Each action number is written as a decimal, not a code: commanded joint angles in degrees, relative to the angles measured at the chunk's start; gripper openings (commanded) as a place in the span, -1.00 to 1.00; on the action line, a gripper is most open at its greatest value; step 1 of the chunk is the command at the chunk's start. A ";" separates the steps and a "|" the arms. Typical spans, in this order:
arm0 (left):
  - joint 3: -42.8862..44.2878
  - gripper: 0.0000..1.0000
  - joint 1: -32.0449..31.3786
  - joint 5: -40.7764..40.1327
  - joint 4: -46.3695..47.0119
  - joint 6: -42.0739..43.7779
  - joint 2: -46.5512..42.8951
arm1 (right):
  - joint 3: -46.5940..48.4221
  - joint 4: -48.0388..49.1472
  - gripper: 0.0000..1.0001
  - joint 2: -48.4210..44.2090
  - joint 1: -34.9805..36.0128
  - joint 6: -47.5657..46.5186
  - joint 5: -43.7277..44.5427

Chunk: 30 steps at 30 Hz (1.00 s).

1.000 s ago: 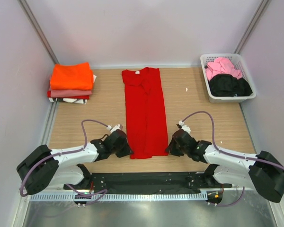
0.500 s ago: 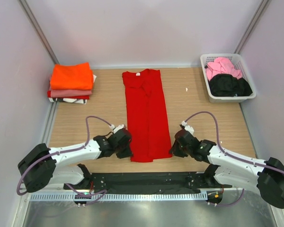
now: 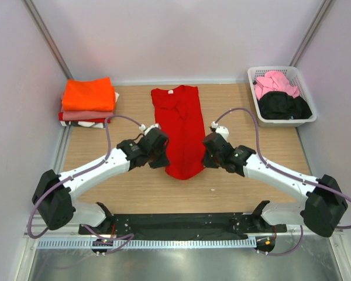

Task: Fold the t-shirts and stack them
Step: Fold the tshirt

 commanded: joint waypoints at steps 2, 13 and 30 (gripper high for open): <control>7.18 -1.00 7.29 0.85 -3.84 6.60 4.30 | 10.29 -0.28 -0.97 6.33 -5.14 -6.36 2.90; 26.25 -1.00 18.56 6.12 -9.11 14.34 21.96 | 29.65 -2.12 -0.98 23.49 -12.80 -13.31 0.61; 44.27 -1.00 24.98 10.96 -14.48 18.12 39.80 | 44.77 -3.79 -0.98 41.32 -19.39 -17.00 -5.09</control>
